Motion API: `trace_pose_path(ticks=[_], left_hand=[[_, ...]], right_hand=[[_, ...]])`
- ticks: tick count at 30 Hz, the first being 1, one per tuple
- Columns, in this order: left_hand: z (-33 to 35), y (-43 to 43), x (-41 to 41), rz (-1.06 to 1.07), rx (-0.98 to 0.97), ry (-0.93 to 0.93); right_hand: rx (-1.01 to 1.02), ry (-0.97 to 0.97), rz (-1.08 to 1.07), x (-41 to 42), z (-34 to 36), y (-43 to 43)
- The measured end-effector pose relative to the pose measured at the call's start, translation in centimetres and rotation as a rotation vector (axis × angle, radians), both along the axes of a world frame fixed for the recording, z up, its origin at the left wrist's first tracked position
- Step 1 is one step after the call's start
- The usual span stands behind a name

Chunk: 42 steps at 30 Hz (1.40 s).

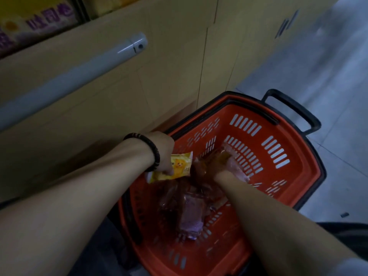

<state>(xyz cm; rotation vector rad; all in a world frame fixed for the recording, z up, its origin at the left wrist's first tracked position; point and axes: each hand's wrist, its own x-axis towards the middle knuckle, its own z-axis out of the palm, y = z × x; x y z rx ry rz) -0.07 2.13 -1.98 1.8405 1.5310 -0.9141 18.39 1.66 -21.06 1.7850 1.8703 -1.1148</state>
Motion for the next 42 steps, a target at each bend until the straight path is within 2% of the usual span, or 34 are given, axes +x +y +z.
trace_pose_path(ticks=[2,3,4,9,11,16,17,20,23,25,27,29,31,33,36,39,42], left_hand=[[0.5,0.0,0.1,0.002,0.0,-0.008],[0.7,0.0,0.1,0.0,0.005,-0.012],[0.7,0.0,0.2,-0.006,0.011,-0.013],[1.4,-0.3,0.2,-0.034,0.012,-0.038],[1.5,-0.5,0.1,-0.025,0.008,-0.11],[1.9,-0.4,-0.1,0.087,-0.032,-0.248],[2.1,-0.4,-0.2,0.132,-0.035,-0.281],[2.4,-0.4,-0.5,0.231,-0.024,-0.371],[3.1,-0.5,-0.8,0.285,0.014,-0.449],[3.5,-0.6,-1.0,0.333,0.016,-0.486],[4.0,-0.9,-1.2,0.399,0.014,-0.479],[4.6,-1.2,-1.5,0.555,-0.067,-0.514],[5.2,-1.7,-1.4,0.657,-0.177,-0.601],[5.6,-2.1,-0.8,0.634,-0.216,-0.681],[6.0,-2.9,0.6,0.599,-0.209,-0.817],[5.9,-3.5,1.5,0.646,-0.186,-0.952],[5.1,-3.2,1.2,0.646,-0.126,-1.083]], right_hand=[[0.083,-0.002,-0.015,-0.3,-2.1,-0.6],[0.086,0.021,-0.101,0.1,-2.6,-0.6],[0.139,-0.027,-0.016,0.3,-3.5,-0.7],[0.05,-0.039,-0.096,0.8,0.5,0.8],[-0.166,-0.108,-0.038,1.4,2.8,2.6],[-0.458,-0.161,0.034,3.9,10.3,5.5],[-0.457,-0.167,0.03,4.2,12.4,5.4],[-0.237,-0.097,0.016,4.8,19.3,4.5],[0.032,0.09,0.002,6.2,24.3,1.2],[0.175,0.21,-0.006,7.1,25.3,-1.0],[0.38,0.25,0.081,7.8,25.6,-2.1],[0.526,0.32,0.151,8.2,25.9,-2.4],[0.583,0.402,0.135,8.4,26.0,-2.5],[0.592,0.476,0.123,8.3,25.9,-2.7],[0.604,0.566,0.156,7.3,26.0,-3.0],[0.609,0.672,0.087,6.6,26.4,-2.9],[0.68,0.695,0.004,6.5,25.7,-2.7]])
